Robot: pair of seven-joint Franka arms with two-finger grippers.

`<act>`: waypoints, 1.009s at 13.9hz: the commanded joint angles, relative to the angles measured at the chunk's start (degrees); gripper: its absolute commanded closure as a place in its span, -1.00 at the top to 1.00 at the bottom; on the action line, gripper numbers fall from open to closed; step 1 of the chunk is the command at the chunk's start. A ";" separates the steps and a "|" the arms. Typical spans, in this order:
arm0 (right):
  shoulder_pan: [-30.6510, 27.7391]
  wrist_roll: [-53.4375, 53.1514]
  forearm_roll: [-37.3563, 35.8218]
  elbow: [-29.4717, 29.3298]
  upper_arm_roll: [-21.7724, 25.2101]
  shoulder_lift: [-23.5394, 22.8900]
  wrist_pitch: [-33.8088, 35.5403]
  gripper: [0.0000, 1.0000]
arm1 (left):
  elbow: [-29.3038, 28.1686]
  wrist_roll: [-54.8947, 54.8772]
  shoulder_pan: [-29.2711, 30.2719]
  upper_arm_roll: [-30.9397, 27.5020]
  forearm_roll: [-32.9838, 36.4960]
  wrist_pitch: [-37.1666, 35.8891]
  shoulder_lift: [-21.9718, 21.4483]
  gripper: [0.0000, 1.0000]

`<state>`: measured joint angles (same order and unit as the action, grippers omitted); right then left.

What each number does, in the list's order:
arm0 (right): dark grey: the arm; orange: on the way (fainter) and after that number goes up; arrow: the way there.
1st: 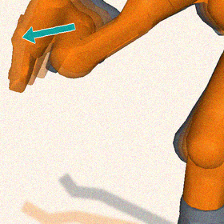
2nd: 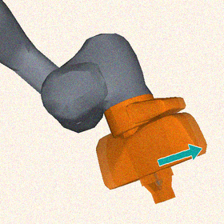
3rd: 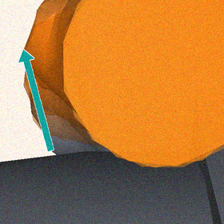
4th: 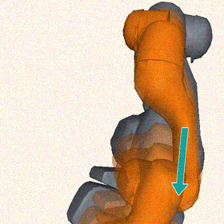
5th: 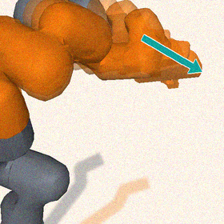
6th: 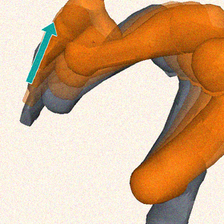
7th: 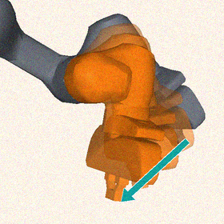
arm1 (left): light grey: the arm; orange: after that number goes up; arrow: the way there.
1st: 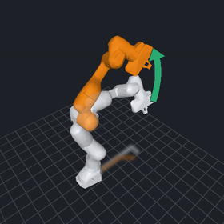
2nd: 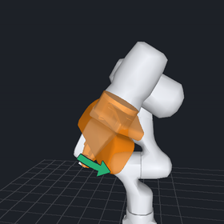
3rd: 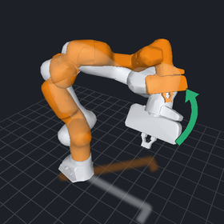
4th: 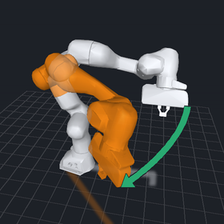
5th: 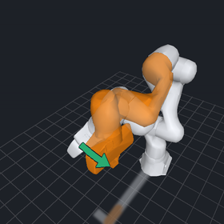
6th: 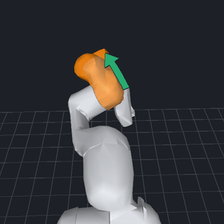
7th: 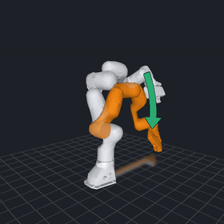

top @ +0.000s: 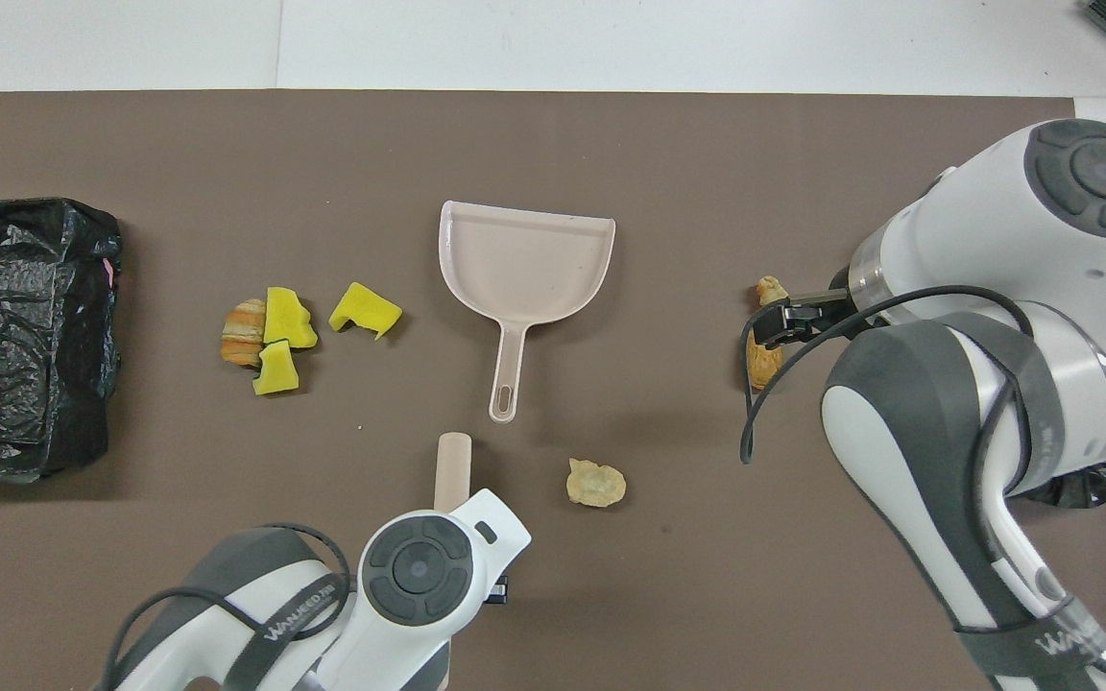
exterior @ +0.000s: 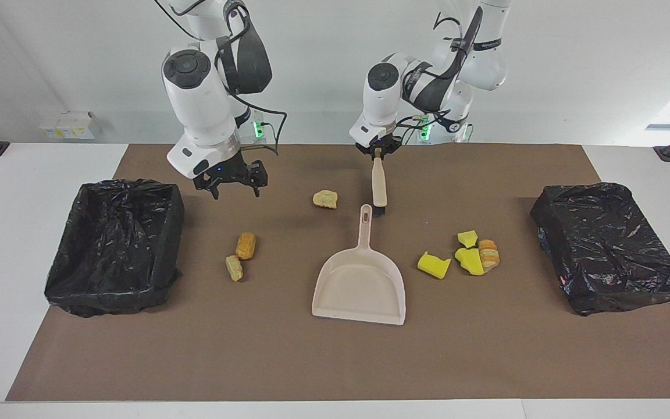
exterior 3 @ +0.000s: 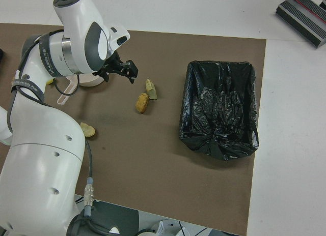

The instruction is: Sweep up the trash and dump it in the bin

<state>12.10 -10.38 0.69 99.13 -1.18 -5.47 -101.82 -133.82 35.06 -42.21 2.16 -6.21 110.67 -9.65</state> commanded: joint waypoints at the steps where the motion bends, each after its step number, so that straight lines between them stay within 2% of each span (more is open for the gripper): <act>1: 0.21 -2.79 1.07 1.41 -0.31 0.55 -3.73 1.00 | 2.85 -8.21 7.37 -0.31 -0.29 -7.63 -5.53 -1.00; 2: 1.60 -4.45 1.07 1.50 -0.57 0.11 -5.05 1.00 | 4.87 -11.73 11.15 -0.40 -0.03 -10.62 -6.77 -1.00; 3: 3.18 -6.82 0.98 1.24 -0.58 -0.59 -6.71 1.00 | 7.84 -14.37 15.10 -0.31 0.67 -14.65 -6.26 -1.00; 5: 6.70 -13.67 0.98 0.97 -0.66 -2.43 -10.75 1.00 | 13.04 -19.82 21.36 -0.40 3.22 -18.99 -2.93 -1.00; 7: 10.65 -20.00 0.81 0.88 -0.66 -4.80 -15.75 1.00 | 16.55 -23.00 27.51 -0.40 4.80 -19.00 -0.03 -1.00; 11: 18.56 -30.82 -0.60 -1.13 -0.66 -11.13 -22.98 1.00 | 27.36 -29.24 37.79 -0.40 5.25 -17.41 9.01 -1.00; 14: 24.54 -39.33 -7.95 -1.31 -0.58 -15.61 -28.24 1.00 | 30.90 -31.89 41.59 -0.49 5.60 -12.52 15.35 -1.00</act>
<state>34.09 -44.15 -2.77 99.46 -1.92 -17.76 -127.17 -107.06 4.51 -2.57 0.92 -1.37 95.89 0.56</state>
